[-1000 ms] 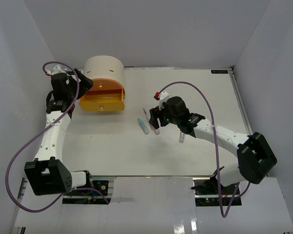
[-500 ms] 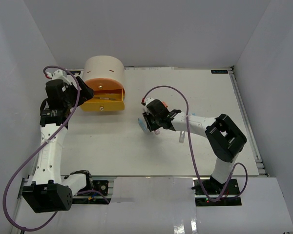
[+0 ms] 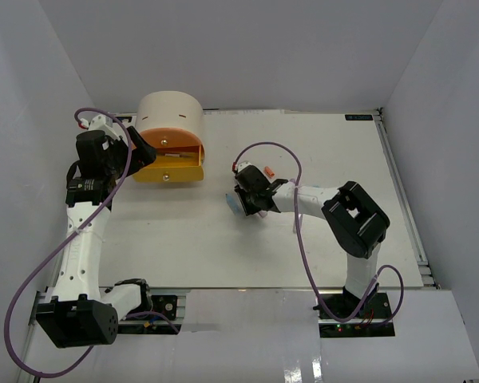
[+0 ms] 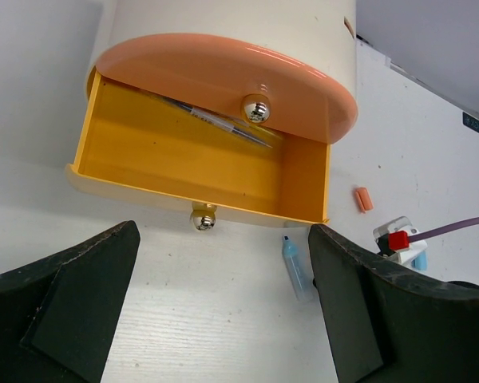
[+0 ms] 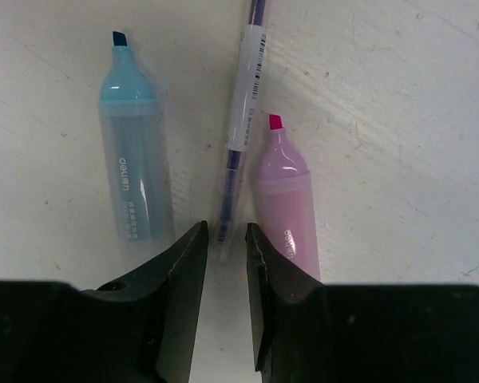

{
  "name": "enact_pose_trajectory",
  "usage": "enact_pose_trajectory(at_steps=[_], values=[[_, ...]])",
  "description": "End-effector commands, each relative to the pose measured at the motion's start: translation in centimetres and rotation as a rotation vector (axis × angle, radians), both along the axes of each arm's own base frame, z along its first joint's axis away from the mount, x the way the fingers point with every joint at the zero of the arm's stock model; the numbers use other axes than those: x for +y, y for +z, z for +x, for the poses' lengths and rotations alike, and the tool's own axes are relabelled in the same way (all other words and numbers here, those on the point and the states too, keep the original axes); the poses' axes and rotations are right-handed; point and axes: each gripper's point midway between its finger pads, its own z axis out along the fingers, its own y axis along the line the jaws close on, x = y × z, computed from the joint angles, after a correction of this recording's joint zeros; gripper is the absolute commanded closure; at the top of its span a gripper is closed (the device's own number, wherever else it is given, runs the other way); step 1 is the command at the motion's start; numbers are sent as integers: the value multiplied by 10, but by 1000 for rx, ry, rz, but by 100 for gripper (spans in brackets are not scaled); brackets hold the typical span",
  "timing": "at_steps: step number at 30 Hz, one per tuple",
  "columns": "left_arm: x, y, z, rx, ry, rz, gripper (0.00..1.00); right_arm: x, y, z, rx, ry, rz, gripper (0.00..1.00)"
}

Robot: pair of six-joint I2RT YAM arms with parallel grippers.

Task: Sort the stationery into containers
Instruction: Pick up the pen from the center of the board.

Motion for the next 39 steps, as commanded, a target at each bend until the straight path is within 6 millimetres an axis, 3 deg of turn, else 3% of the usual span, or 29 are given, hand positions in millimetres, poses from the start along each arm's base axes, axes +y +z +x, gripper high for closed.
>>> enact_pose_trajectory(at_steps=[1, 6, 10, 13, 19, 20, 22, 23, 25, 26, 28, 29, 32, 39], values=[[-7, 13, -3, -25, -33, -15, 2, 1, -1, 9, -20, -38, -17, 68], [-13, 14, -3, -25, -58, -34, 2, 0, -7, 10, -20, -42, -25, 70], [-24, 20, -5, -32, -107, -77, 2, 1, -6, 12, -27, -42, -26, 81], [-33, 26, -8, -38, -146, -112, 2, 2, 5, 13, -47, -38, -9, 88], [-62, 37, -12, -33, -237, -213, 2, -1, 51, 12, -128, -44, 80, 92], [-75, 38, -15, -29, -280, -226, 2, -1, 69, 11, -157, -44, 115, 92], [-90, 41, -14, -19, -308, -245, 2, -5, 79, 7, -181, -31, 140, 92], [-106, 42, -17, -13, -349, -247, 2, -5, 99, 5, -217, -17, 180, 92], [-121, 42, -14, 4, -370, -262, 2, -4, 109, -4, -250, 40, 223, 92], [-137, 43, -17, 9, -410, -271, 2, -5, 128, -7, -287, 57, 265, 92], [-151, 41, -13, 31, -419, -290, 2, -5, 135, -18, -310, 111, 310, 92], [-162, 41, -14, 33, -441, -295, 2, -4, 157, -20, -370, 141, 359, 92], [-185, 38, -11, 54, -471, -315, 2, -3, 182, -34, -448, 224, 440, 92], [-233, 27, -7, 97, -525, -310, 12, 1, 209, -54, -528, 339, 536, 92]])
